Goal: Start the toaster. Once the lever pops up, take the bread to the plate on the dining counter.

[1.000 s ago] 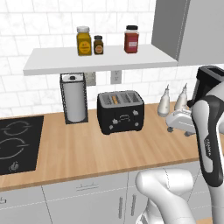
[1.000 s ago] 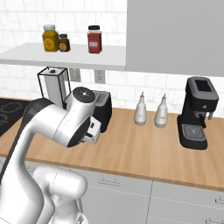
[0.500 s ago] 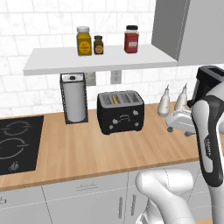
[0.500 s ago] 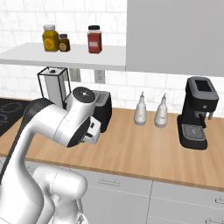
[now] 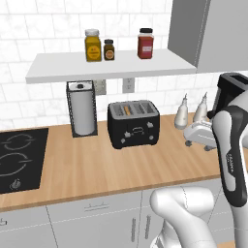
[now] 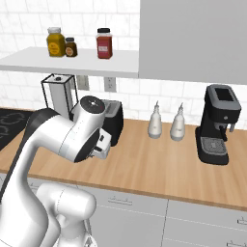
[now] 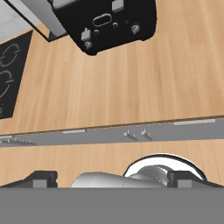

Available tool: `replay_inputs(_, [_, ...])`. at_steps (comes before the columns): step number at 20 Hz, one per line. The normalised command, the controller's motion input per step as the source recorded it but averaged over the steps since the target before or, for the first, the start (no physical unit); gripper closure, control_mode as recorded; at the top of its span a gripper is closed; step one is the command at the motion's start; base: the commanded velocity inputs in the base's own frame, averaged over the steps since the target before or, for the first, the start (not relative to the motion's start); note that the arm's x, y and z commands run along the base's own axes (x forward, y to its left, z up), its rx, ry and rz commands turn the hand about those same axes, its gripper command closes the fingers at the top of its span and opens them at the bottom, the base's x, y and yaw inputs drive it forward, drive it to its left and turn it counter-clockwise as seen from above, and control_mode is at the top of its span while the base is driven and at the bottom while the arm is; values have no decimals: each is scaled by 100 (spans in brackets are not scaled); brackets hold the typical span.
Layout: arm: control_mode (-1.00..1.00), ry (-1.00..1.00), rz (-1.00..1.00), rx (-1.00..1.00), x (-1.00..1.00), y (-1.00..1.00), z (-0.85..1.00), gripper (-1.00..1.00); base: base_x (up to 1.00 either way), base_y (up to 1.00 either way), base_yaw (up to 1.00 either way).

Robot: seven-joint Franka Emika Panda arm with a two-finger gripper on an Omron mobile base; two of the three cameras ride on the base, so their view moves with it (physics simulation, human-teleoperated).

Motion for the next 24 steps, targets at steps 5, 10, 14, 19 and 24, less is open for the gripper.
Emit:
replay_inputs(5, [-100,0,0,0,0,0,0,-100,0,0,0])
replay_inputs(10, [-100,0,0,0,0,0,0,-100,0,0,0])
replay_inputs(14, [-100,0,0,0,0,0,0,-100,0,0,0])
replay_inputs(19, [-100,0,0,0,0,0,0,-100,0,0,0])
replay_inputs(24, [-100,0,0,0,0,0,0,-100,0,0,0])
